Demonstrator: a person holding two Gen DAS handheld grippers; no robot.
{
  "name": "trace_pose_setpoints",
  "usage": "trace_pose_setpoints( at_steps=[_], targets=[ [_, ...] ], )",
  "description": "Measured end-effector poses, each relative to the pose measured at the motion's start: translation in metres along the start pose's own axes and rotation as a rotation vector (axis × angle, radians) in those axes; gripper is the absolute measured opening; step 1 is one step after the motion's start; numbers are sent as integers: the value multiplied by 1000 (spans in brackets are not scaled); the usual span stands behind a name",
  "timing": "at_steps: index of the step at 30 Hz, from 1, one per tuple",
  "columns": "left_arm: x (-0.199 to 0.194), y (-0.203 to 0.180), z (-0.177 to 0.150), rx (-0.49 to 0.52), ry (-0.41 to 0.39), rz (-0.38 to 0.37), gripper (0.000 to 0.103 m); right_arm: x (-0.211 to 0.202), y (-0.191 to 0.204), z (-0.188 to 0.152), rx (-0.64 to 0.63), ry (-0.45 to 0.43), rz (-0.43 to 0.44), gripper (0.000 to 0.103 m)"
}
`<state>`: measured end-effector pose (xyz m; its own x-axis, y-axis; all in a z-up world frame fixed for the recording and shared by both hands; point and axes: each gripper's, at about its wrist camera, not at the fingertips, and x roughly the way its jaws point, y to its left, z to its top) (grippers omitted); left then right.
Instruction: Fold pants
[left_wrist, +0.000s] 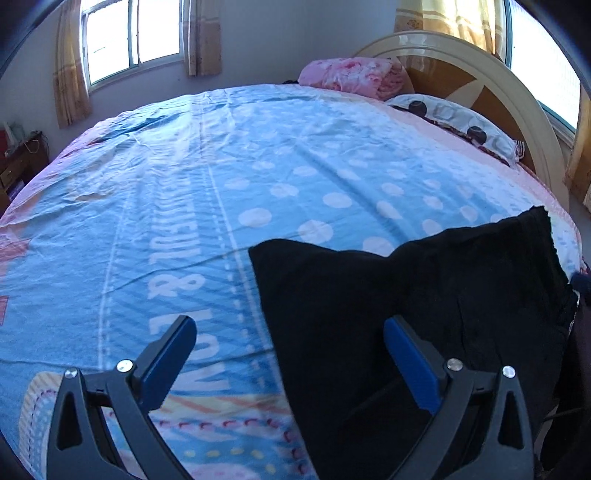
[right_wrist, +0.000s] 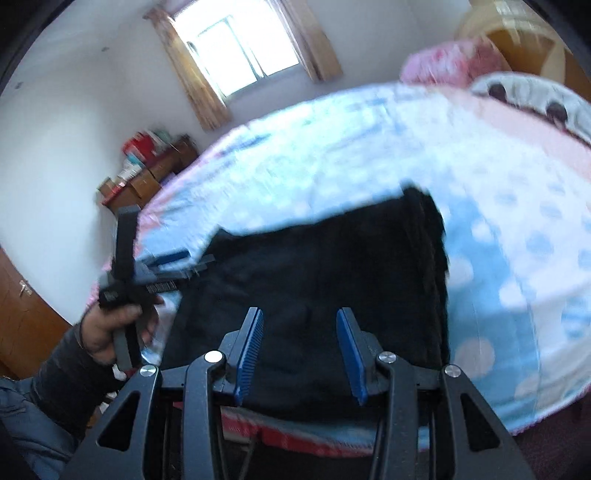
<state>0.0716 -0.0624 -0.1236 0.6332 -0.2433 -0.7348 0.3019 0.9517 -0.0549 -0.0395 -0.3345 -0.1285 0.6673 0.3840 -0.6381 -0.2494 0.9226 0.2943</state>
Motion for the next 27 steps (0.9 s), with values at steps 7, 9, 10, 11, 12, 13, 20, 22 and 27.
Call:
trace_pose_setpoints(
  at_steps=[7,9,10,11,12,13,20,22,27],
  targets=[
    [-1,0,-16,-37,20,-36,103,39,-19,19,75,15,-102,47],
    [6,2,-21,-48,37,-40,103,54,-32,16,127,62,-101,48],
    [8,4,-22,-64,39,-49,103,57,-36,14,139,67,-90,48],
    [10,6,-23,-82,37,-58,103,58,-40,13,145,61,-72,48],
    [10,6,-23,-86,33,-60,103,57,-42,12,152,57,-56,48],
    [10,5,-23,-82,34,-56,103,56,-44,12,158,57,-44,48],
    [-3,1,-25,-101,30,-74,103,23,-29,12,85,-8,-74,48],
    [-6,-4,-26,-95,29,-85,103,15,-27,10,52,-30,-103,49],
    [-5,-12,-30,-104,40,-108,103,6,-43,11,85,-39,-155,53]
  ],
)
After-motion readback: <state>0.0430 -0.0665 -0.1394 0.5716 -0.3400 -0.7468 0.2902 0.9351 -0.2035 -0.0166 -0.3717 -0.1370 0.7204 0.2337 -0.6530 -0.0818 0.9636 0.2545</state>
